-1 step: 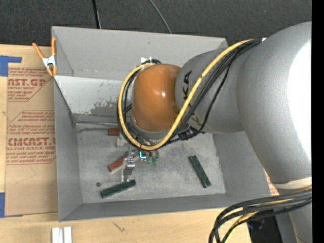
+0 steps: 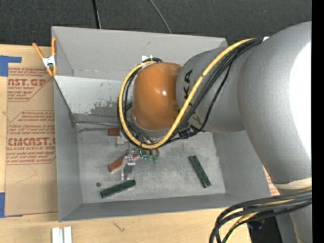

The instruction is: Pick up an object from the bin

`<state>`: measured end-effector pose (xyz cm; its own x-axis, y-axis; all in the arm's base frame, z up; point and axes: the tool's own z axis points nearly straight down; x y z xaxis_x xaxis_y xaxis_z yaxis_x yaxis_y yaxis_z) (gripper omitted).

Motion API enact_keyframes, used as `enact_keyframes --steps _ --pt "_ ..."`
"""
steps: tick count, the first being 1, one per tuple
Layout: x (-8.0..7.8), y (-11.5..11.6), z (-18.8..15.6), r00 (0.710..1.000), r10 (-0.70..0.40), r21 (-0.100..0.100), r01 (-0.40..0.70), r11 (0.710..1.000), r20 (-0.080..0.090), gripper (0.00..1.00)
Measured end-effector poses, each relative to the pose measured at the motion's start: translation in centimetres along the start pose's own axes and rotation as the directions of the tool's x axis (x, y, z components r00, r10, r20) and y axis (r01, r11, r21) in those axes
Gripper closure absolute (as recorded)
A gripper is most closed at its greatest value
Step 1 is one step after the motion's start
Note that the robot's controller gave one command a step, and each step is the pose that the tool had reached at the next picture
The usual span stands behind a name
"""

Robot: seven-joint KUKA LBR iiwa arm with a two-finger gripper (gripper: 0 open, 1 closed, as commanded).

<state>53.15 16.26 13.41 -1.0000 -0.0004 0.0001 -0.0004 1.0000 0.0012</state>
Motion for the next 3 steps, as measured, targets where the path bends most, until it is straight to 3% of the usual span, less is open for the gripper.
enact_keyframes --steps 1,2,3 --pt "-0.52 -1.56 5.62 0.999 -0.031 -0.007 0.031 0.999 0.025 1.00" --pt "0.08 -1.60 6.00 0.999 -0.033 -0.003 0.033 0.999 0.002 0.00" --pt "-0.43 -1.62 5.64 0.999 -0.031 -0.006 0.031 1.000 0.020 1.00"
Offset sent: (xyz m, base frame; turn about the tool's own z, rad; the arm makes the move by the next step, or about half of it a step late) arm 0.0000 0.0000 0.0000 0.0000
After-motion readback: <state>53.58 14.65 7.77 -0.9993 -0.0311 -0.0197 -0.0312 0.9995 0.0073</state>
